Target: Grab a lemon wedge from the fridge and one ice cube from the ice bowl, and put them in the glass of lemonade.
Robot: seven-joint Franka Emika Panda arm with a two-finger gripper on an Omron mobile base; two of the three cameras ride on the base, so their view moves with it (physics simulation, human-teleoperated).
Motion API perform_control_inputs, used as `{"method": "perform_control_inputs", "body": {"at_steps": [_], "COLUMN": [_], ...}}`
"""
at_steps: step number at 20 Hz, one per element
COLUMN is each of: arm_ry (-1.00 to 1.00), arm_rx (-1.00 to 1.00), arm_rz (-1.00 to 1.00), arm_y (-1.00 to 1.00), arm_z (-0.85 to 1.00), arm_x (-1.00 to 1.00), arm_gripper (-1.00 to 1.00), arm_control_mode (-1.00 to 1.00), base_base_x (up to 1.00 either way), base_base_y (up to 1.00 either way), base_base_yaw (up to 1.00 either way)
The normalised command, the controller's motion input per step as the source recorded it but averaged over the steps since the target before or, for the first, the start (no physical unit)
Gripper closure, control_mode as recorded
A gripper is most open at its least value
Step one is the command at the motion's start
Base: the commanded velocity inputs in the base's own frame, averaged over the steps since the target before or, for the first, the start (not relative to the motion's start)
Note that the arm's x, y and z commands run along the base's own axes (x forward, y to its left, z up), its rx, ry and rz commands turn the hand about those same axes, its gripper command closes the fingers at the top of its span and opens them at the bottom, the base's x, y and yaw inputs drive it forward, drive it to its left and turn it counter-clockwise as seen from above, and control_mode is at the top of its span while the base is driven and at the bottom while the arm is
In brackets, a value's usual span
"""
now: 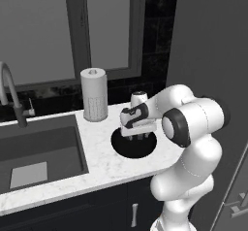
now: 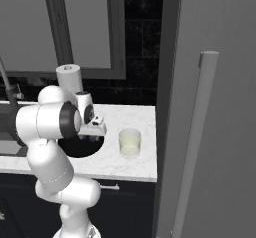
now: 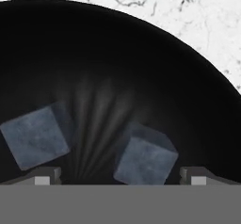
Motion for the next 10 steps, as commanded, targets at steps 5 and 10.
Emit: {"method": "perform_control_inputs", "body": {"at_steps": [5,10], "arm_ry": [0.00,0.00], "arm_rx": [0.00,0.00], "arm_rz": [0.00,0.00], "arm_y": [0.03,0.00], "arm_z": [-0.05,0.00], "arm_x": [0.07,0.24], "arm_gripper": [-1.00,-1.00], "arm_control_mode": [-1.00,-1.00], "base_base_x": [0.00,0.00], "base_base_y": [0.00,0.00], "base_base_yaw": [0.00,0.00]}}
